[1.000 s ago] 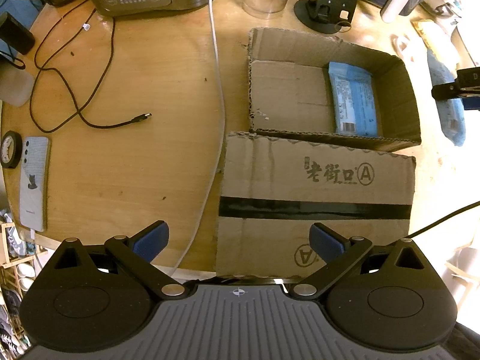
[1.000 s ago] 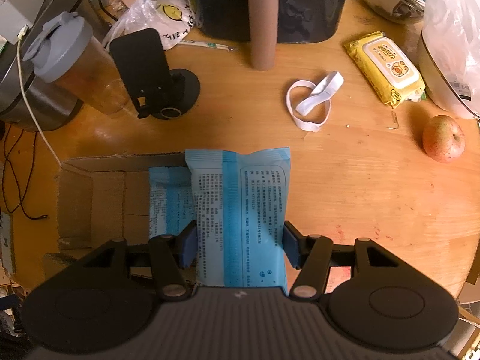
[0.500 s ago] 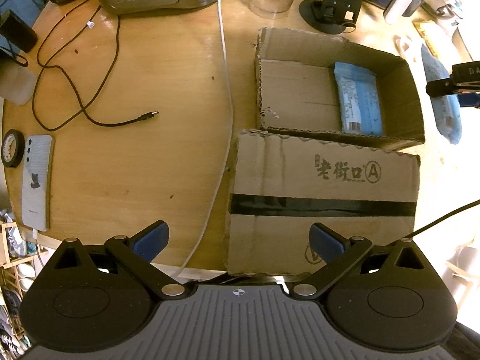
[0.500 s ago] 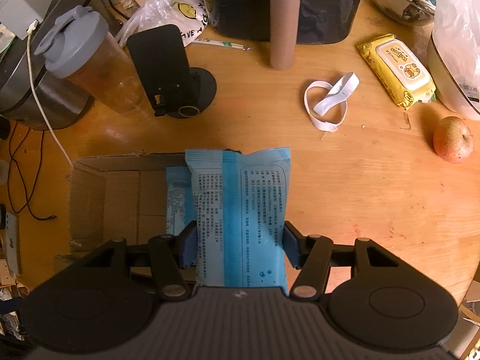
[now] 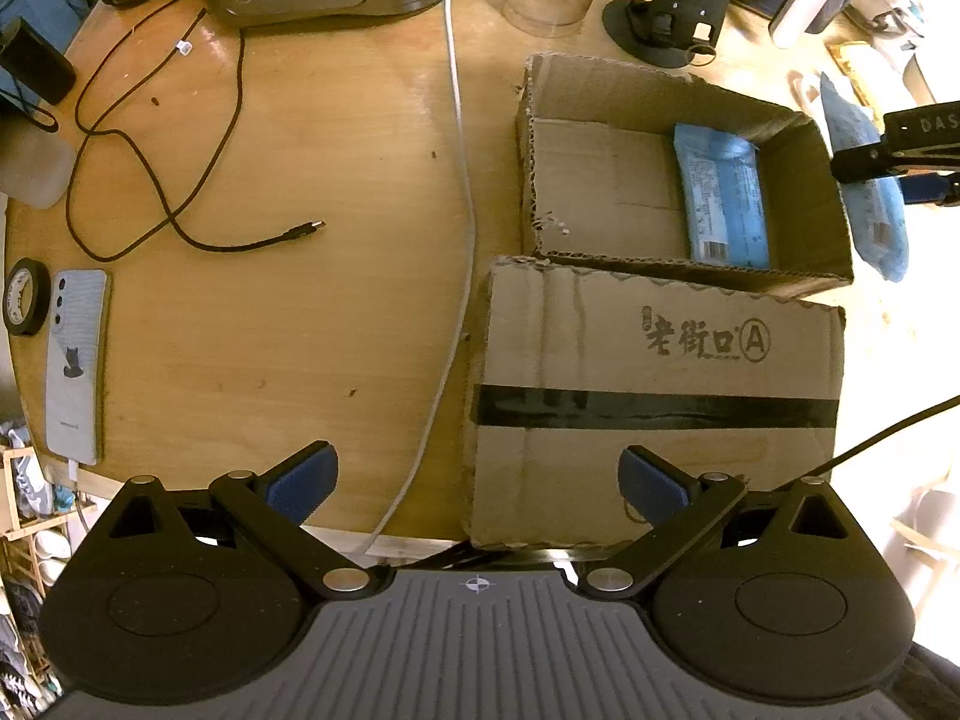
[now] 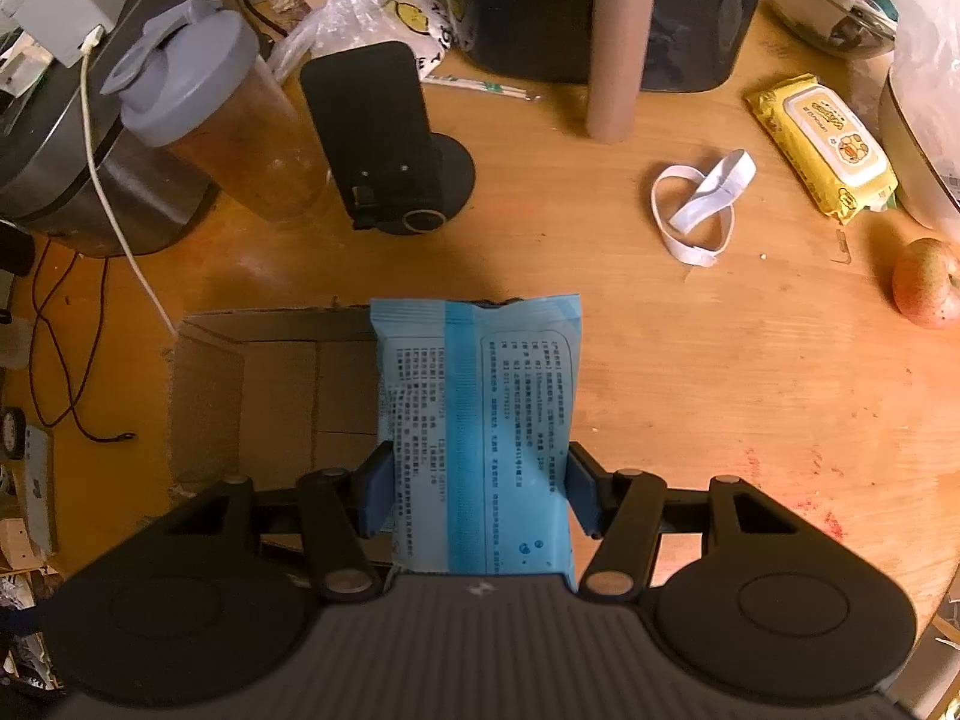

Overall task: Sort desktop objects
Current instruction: 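Carry the held packet with the right gripper over the open box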

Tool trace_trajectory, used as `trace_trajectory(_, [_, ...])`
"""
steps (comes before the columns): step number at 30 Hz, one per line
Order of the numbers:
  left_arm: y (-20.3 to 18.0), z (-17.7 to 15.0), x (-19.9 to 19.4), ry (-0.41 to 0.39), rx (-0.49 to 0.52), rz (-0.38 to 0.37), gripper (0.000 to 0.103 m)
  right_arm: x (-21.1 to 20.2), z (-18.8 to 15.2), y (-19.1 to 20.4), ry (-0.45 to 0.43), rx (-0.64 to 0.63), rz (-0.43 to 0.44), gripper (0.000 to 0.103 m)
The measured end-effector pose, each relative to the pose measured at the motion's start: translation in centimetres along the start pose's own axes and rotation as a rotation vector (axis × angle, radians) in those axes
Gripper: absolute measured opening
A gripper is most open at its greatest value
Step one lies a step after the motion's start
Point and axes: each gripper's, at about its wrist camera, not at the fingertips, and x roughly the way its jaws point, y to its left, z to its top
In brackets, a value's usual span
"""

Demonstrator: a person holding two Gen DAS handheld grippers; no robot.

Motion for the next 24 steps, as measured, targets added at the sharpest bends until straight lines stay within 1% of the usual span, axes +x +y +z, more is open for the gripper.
trace_trajectory(24, [1.5,0.1,0.1,-0.003,0.006,-0.02,0.103,0.6,0.1,4.0,0.0,-0.01,0.029,0.056])
